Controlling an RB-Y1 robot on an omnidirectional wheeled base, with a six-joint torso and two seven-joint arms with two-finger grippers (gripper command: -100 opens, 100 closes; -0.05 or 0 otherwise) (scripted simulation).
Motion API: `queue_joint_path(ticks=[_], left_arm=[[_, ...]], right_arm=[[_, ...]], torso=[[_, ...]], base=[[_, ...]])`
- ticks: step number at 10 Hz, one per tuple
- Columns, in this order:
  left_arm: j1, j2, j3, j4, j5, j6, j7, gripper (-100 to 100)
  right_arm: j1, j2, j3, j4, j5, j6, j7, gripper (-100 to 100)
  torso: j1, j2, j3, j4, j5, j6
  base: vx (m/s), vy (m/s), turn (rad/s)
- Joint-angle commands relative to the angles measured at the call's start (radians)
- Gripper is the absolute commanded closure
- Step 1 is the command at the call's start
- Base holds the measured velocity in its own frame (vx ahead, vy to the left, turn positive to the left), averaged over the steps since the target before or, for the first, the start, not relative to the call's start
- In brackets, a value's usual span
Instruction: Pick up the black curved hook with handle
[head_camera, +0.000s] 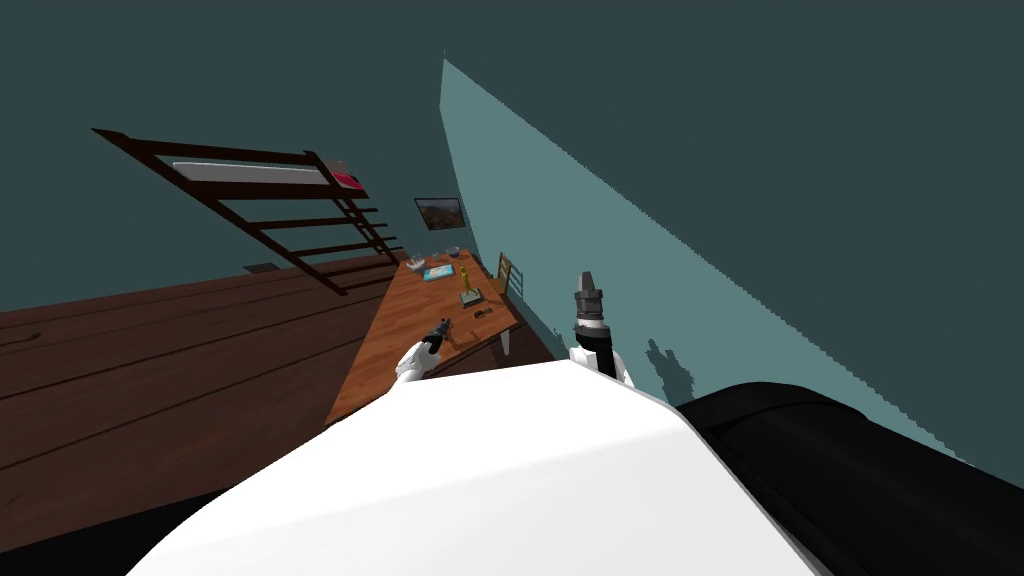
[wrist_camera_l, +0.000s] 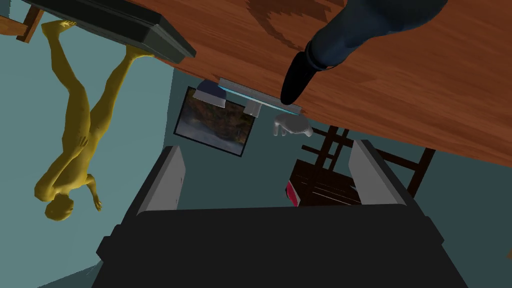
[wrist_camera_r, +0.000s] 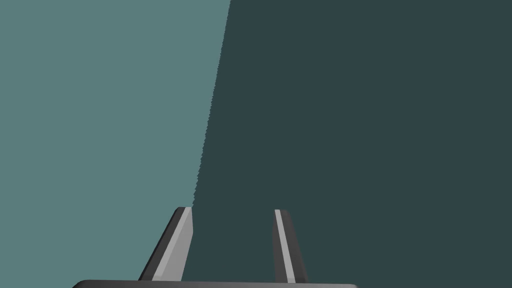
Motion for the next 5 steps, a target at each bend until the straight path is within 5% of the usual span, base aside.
queue_joint_path(ticks=[1,5], left_arm=[[-0.018,0.009,-0.004,0.050,-0.024,0.009,0.001,-100],[-0.048,0.021,-0.008,0.163,-0.079,0.029,0.001,-100]], right_arm=[[0.000,0.000,0.000,0.000,0.000,0.000,0.000,0],[0.000,0.000,0.000,0.000,0.000,0.000,0.000,0]], torso=[[0.000,0.000,0.000,0.000,0.000,0.000],[0.001,0.000,0.000,0.000,0.000,0.000]], base=[[-0.003,0.023,-0.132],[-0.003,0.027,-0.111]])
